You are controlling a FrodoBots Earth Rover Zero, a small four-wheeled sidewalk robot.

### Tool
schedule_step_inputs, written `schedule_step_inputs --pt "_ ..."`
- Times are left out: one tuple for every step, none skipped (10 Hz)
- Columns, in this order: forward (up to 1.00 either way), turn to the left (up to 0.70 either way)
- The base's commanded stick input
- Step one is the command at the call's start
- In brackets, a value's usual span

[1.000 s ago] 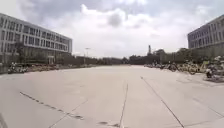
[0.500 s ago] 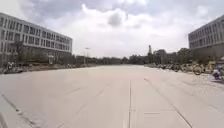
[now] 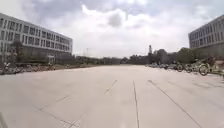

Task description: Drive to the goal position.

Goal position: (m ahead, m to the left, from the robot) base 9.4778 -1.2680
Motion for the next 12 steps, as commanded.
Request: schedule_step_inputs --pt "0.98 -0.26" --pt "0.98 -0.38" --pt "0.97 -0.39" --pt "0.97 -0.39" --pt "0.98 -0.39" --pt "0.97 -0.39" --pt "0.97 -0.39" --pt "0.98 -0.39" --pt "0.98 -0.29" --pt "0.97 -0.04" --pt "0.97 -0.01" --pt "0.97 0.0"
